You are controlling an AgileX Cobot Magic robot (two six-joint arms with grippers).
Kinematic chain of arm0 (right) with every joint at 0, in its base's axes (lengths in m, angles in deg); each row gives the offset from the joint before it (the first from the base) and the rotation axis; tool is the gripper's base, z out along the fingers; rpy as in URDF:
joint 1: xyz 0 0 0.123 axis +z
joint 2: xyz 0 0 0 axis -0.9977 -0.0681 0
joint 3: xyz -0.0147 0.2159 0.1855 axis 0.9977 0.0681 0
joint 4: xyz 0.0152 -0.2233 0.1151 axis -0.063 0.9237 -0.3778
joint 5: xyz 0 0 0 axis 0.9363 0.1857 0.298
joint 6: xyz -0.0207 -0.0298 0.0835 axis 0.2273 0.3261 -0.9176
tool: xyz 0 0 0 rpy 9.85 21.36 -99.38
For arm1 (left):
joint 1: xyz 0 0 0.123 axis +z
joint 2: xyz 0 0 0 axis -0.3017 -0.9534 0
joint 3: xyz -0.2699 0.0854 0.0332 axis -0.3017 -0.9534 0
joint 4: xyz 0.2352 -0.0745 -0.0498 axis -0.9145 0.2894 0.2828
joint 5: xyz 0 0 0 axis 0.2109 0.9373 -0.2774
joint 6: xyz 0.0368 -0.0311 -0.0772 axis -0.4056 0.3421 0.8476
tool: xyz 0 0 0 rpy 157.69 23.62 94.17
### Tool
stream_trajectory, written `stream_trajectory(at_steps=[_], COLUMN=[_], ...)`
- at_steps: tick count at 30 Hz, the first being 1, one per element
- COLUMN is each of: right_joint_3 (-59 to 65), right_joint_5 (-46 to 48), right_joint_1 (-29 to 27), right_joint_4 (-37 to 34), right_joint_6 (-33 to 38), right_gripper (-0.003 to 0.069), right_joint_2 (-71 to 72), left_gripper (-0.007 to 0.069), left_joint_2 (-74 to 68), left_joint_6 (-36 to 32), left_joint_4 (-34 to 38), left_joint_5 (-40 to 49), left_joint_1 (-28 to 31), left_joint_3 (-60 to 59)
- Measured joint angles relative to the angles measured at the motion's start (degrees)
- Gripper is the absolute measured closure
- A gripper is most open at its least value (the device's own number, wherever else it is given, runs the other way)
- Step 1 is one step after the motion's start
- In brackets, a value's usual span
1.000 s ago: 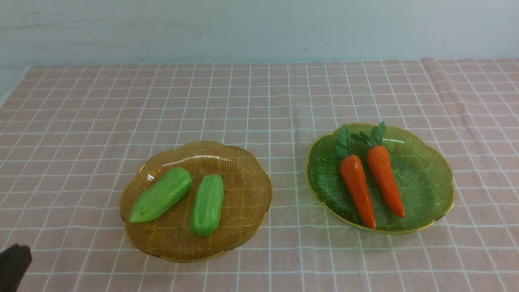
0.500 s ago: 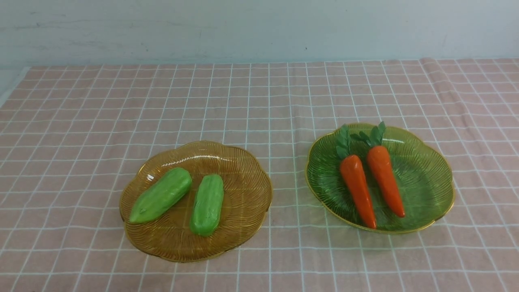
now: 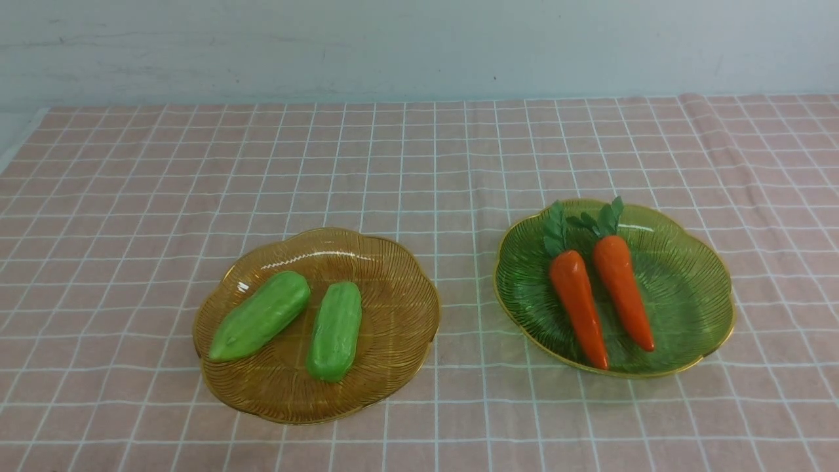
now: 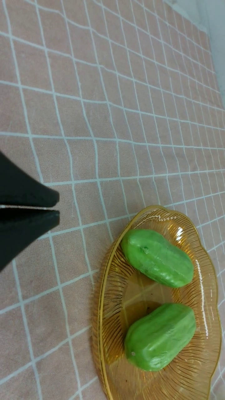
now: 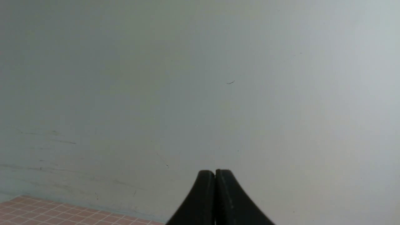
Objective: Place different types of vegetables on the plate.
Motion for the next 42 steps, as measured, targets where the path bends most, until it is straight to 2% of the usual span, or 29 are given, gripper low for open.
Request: stream_trajectory(at_steps=[16, 19, 25, 34, 40, 42], right_joint_3=[0.0, 0.0, 0.0, 2.61, 11.78, 16.88], right_joint_5=[0.02, 0.35, 2.67, 2.82, 2.87, 3.04], right_joint_1=[0.0, 0.0, 0.0, 0.0, -7.47, -12.92], right_joint_4=[-0.46, -3.04, -14.75, -16.86, -14.92, -15.06], right_joint_6=[0.0, 0.89, 12.48, 14.24, 14.39, 14.39], right_gripper=[0.0674, 0.0674, 0.0674, 0.0674, 0.0674, 0.0674], right_joint_2=[0.0, 0.0, 0.0, 0.0, 0.0, 0.0], left_gripper=[0.0628, 0.0628, 0.0628, 0.0628, 0.0628, 0.0628], left_joint_2=[0.0, 0.0, 0.0, 0.0, 0.0, 0.0], left_joint_6=[0.0, 0.0, 0.0, 0.0, 0.0, -0.02], left_joint_4=[0.0, 0.0, 0.0, 0.0, 0.0, 0.0], left_joint_5=[0.0, 0.0, 0.03, 0.03, 0.03, 0.03], left_joint_1=[0.0, 0.0, 0.0, 0.0, 0.0, 0.0], left_joint_3=[0.0, 0.0, 0.0, 0.0, 0.0, 0.0])
